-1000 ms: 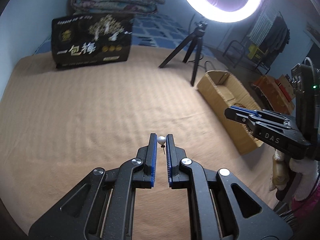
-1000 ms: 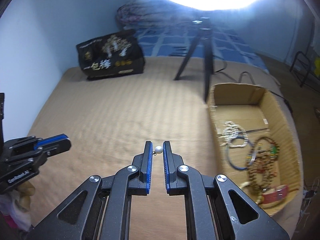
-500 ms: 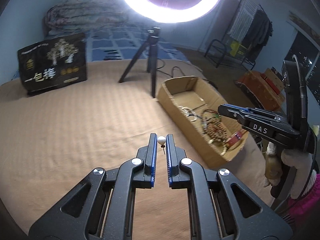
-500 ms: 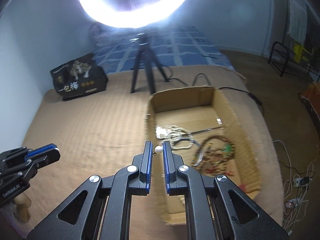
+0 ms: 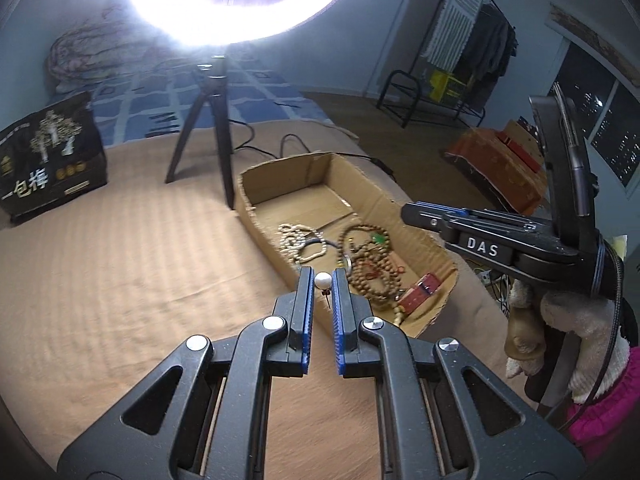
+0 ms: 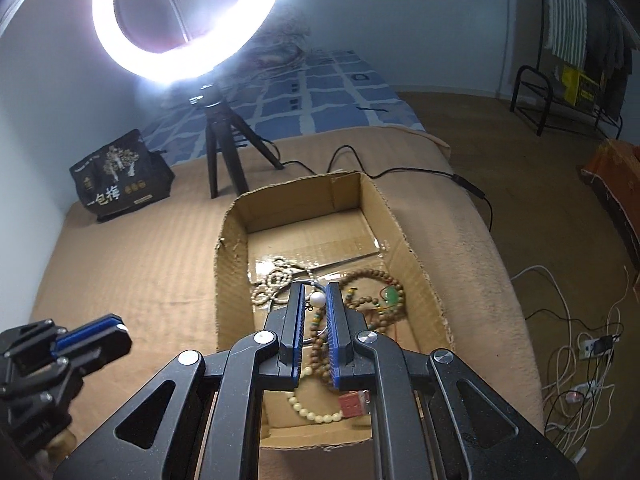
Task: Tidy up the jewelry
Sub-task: 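Carry the pearl earring in the right tool over the box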
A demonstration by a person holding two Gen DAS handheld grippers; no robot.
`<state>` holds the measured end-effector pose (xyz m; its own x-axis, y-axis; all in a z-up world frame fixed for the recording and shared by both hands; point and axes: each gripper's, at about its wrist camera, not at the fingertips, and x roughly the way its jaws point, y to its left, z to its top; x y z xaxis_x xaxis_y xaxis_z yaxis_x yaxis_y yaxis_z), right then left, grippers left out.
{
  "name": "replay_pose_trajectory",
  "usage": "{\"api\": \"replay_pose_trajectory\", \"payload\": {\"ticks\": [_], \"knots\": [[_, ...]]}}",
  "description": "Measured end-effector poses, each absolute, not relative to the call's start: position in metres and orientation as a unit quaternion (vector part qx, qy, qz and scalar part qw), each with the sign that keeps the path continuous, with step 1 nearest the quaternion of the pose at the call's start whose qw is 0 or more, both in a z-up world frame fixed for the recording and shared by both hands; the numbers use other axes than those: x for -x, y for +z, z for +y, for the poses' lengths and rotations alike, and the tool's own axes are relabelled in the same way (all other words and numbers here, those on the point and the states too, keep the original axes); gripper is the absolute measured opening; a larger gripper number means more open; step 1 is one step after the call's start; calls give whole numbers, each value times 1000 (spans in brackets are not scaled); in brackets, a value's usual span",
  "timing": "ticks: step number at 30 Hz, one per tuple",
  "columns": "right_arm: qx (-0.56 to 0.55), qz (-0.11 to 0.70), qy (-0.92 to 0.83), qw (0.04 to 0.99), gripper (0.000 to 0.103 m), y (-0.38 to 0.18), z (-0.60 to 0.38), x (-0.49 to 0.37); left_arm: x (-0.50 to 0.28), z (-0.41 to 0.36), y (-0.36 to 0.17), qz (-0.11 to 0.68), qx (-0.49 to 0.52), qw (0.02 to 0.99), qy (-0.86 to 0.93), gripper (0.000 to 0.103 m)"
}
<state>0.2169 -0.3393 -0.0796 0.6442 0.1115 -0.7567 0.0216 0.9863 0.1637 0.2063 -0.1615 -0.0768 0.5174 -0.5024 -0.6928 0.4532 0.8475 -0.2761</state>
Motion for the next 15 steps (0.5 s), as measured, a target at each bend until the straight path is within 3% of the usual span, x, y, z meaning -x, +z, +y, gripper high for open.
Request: {"api": "replay_pose_trajectory", "payload": {"ticks": [15], "knots": [[-83,433,7,898,9,-92,-350,-227,-213,-199,-94,419,21,864,-279,7]]}}
